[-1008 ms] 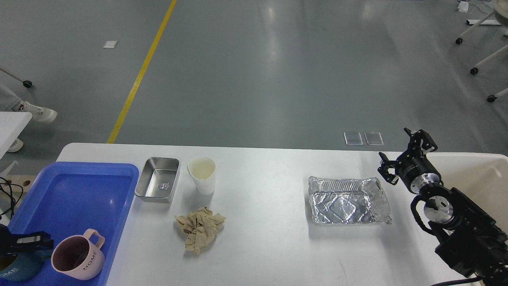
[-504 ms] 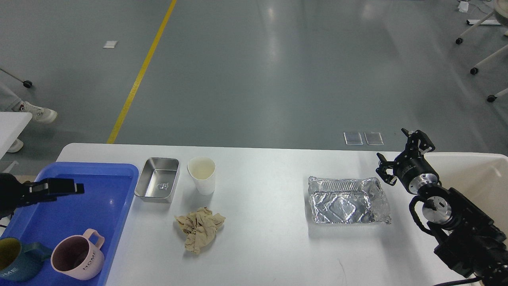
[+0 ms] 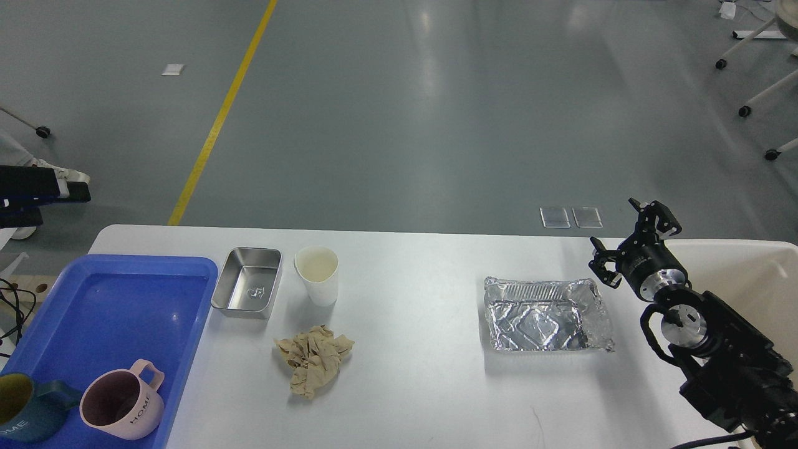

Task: Tidy desktop
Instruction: 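Release the mug and move the left gripper to the steel tray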

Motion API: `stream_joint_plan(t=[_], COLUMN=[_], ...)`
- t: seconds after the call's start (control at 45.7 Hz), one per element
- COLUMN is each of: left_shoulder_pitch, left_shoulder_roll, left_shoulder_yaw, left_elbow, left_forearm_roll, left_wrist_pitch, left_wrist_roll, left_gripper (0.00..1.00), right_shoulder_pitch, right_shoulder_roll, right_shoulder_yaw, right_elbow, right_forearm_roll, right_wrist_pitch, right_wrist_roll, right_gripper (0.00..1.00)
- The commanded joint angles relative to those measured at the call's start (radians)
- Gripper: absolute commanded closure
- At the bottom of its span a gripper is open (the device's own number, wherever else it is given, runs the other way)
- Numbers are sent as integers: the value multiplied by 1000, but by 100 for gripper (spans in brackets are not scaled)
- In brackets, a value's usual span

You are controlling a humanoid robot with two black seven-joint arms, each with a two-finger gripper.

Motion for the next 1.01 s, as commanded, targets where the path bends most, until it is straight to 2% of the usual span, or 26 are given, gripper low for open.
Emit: stream_joint_plan(t=[0.0, 0.175, 0.372, 0.613, 0.789, 0.898, 0.986], left_shoulder_pitch=[-37, -53, -37, 16, 16, 16, 14], left_shoulder_roll=[23, 32, -26, -245, -457, -552, -615], left_shoulder_yaw=[-2, -2, 12, 129, 279, 391, 463], left_elbow=[0, 9, 26, 109, 233, 281, 331], left_forearm_roll=[-16, -16, -14, 66, 182, 234, 251], left_wrist_pitch=[-18, -26, 20, 276, 463, 614, 692], left_wrist_roll=[0, 0, 9, 23, 23, 23, 23], left_gripper=[10, 10, 11, 11, 11, 11, 11], right_shoulder_pitch=[-1, 1, 1, -2, -6, -9, -10], right_shoulder_roll=[-1, -1, 0, -3, -3, -6, -6], right_shoulder_yaw=[0, 0, 0, 0, -2, -3, -3], right_elbow=[-1, -2, -2, -2, -2, -4, -4], right_forearm_roll=[0, 0, 0, 0, 0, 0, 0], right_wrist_pitch=[-1, -1, -2, -5, -5, -5, -5], right_wrist_roll=[0, 0, 0, 0, 0, 0, 0], right_gripper=[0, 0, 0, 0, 0, 0, 0])
